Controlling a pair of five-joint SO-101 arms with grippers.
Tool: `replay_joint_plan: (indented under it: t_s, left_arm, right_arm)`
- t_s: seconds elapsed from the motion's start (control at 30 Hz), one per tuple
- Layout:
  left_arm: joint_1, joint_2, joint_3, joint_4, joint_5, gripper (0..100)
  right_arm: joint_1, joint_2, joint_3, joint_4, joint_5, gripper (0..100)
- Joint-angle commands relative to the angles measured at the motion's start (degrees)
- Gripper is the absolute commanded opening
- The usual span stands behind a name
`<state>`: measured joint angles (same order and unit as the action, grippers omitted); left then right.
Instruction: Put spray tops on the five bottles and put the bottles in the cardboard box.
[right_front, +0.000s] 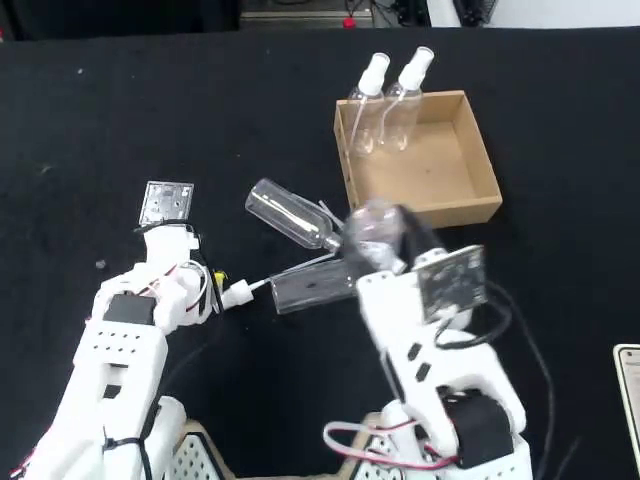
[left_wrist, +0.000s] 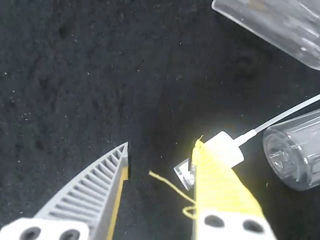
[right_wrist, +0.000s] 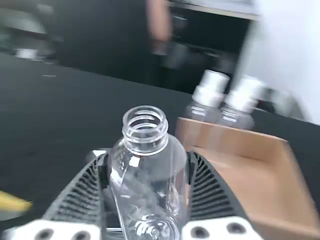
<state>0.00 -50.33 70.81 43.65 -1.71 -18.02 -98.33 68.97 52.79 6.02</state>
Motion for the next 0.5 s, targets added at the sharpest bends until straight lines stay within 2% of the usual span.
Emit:
replay_joint_plan:
  t_s: [0.0,0.2,0.37,0.47]
  left_arm:
    - [0.66,0.00,-3.56,-1.14,-0.70,20]
    - [0.66,-0.18,-3.74,-1.23,-0.70,20]
    - [1.10,0.35,-3.74,-1.23,-0.79,21]
    - [1.19,0.44,-3.82,-0.97,-0.79,21]
  right_arm:
    - [-7.82,-0.66,-2.24,-0.09,-0.18,1.2]
    - [-9.67,-1.63,-1.63,0.09,-0.18,1.2]
    - [-10.02,-12.00,-0.31,2.55,0.35,1.3]
    - [-10.29,-11.38,1.19,2.37,0.00,1.5]
